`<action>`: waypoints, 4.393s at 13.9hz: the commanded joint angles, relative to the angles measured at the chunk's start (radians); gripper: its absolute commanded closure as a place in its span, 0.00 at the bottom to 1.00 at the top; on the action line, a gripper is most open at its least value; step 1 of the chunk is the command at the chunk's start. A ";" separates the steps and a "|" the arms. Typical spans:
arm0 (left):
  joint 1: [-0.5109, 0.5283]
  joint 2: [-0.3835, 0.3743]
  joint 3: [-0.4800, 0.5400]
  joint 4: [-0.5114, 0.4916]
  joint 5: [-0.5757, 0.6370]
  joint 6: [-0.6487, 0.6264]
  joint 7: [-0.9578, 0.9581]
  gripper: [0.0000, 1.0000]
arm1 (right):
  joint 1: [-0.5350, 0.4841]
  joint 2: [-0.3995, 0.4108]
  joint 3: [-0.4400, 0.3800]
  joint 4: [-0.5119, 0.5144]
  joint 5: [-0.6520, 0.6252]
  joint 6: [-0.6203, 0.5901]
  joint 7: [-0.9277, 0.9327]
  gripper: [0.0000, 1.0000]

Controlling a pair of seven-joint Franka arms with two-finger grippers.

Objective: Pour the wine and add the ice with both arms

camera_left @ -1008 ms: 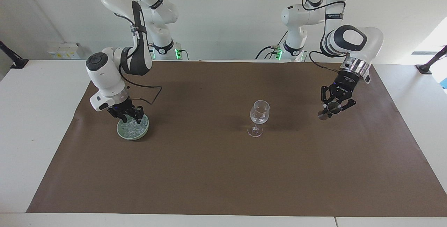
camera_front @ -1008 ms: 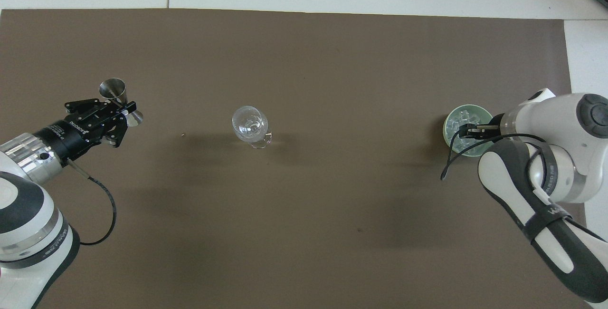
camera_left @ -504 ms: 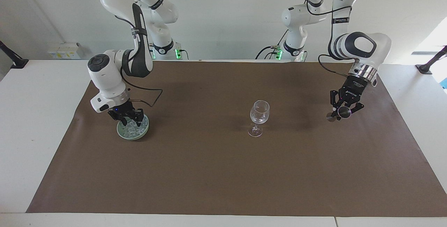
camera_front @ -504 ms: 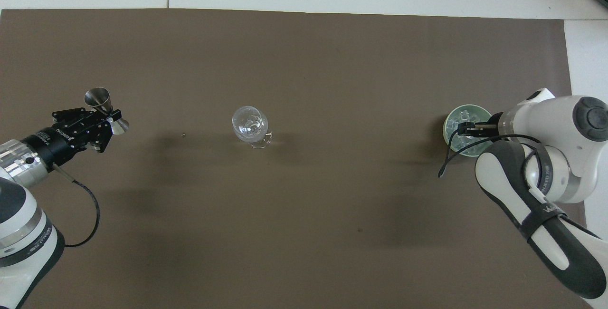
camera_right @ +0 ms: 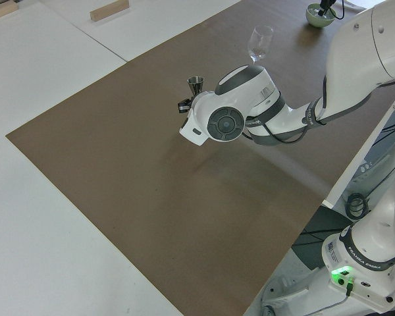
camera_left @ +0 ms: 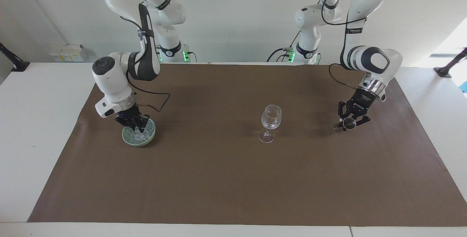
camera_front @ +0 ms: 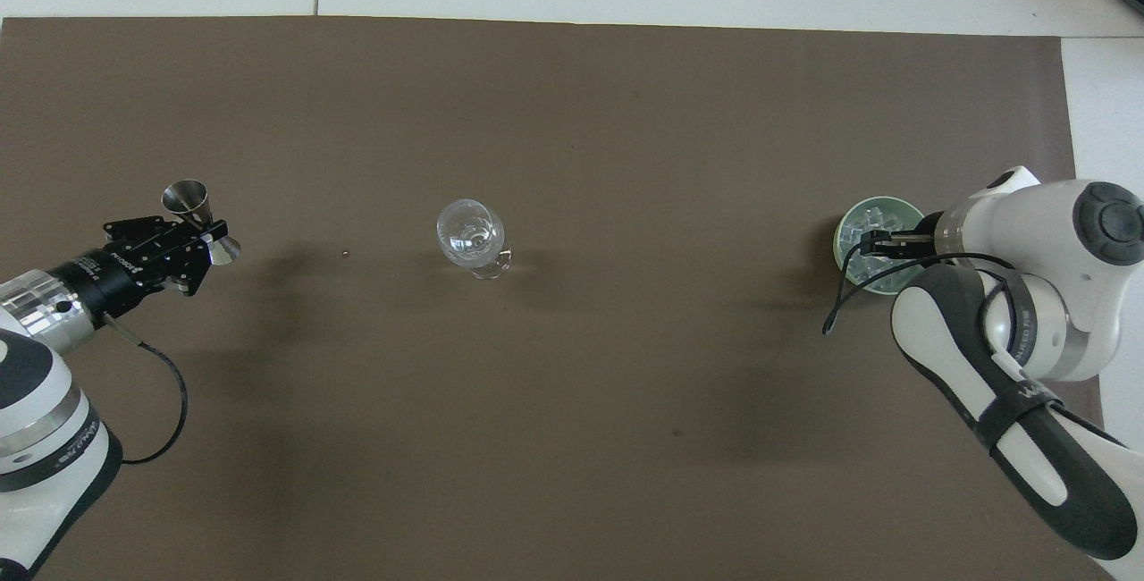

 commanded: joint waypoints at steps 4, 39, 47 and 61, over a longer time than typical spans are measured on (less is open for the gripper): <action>0.037 0.012 -0.007 -0.014 -0.030 -0.084 0.072 1.00 | 0.000 -0.096 0.007 0.002 0.002 -0.086 -0.019 1.00; 0.083 0.009 0.000 0.081 0.482 -0.128 0.054 0.00 | 0.663 0.069 0.067 0.578 0.152 -0.108 0.881 1.00; 0.073 -0.022 0.001 0.194 0.696 -0.133 0.023 0.00 | 0.695 0.155 0.068 0.582 0.128 0.018 0.897 1.00; 0.065 -0.062 -0.013 0.543 1.232 -0.387 0.069 0.00 | 0.697 0.140 0.068 0.473 0.116 0.018 0.881 0.93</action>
